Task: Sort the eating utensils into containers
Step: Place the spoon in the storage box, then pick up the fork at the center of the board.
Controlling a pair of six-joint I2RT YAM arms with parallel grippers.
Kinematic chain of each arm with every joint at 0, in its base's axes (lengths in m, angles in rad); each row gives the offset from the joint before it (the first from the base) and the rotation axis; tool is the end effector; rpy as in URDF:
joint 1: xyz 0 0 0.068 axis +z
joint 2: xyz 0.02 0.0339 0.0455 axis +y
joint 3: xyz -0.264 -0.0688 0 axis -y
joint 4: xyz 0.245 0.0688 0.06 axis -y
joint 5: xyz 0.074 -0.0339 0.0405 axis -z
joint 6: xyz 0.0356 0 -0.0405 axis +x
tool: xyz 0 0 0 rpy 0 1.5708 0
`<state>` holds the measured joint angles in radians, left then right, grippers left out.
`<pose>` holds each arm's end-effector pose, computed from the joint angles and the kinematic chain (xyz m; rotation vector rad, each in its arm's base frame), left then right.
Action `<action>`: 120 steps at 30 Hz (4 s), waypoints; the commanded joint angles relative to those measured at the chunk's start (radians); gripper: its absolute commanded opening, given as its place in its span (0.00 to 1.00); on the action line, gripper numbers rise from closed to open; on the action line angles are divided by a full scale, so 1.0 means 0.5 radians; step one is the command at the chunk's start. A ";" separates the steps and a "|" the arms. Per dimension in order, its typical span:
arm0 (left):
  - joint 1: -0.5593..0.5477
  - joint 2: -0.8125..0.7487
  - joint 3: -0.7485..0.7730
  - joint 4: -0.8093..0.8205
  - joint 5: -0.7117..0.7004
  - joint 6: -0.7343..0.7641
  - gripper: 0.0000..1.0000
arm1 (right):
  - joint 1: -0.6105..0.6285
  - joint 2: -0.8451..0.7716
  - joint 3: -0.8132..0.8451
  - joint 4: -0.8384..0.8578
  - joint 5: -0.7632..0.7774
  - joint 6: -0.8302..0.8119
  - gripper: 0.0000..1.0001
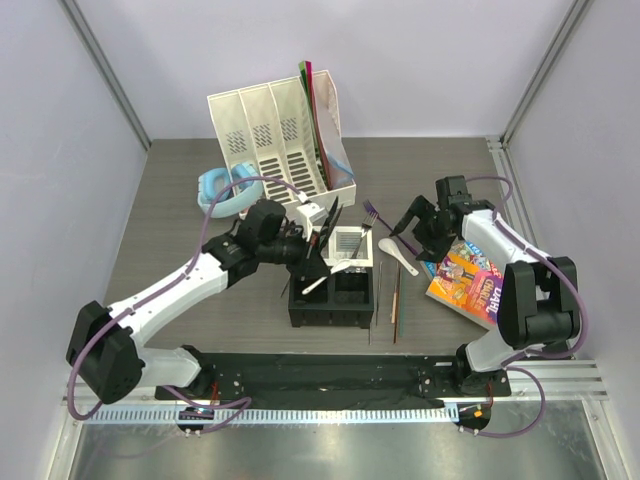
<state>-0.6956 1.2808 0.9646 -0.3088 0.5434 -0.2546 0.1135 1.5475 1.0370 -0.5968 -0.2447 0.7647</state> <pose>0.2037 -0.1940 0.2862 0.8224 2.1711 -1.1073 0.3025 0.0432 0.2130 0.8088 2.6466 0.5854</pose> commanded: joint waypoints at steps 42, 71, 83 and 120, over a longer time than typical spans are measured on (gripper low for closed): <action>0.262 -0.294 -0.180 0.087 -0.733 0.055 0.26 | 0.000 -0.091 -0.071 -0.037 0.069 -0.038 1.00; 0.615 0.994 0.485 -0.201 -1.498 0.350 0.51 | -0.015 0.102 0.015 0.068 -0.041 -0.097 1.00; 0.612 1.135 0.470 -0.198 -1.335 0.454 0.49 | -0.021 0.172 0.070 0.052 -0.084 -0.103 1.00; 0.615 1.062 0.439 -0.833 -0.838 0.282 0.13 | -0.021 0.194 0.126 0.049 -0.090 -0.106 1.00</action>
<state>-0.3904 1.8572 1.2175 -0.6418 0.1139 -0.0826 0.1070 1.6501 1.0706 -0.5793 -0.2760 0.7277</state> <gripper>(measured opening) 0.177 0.996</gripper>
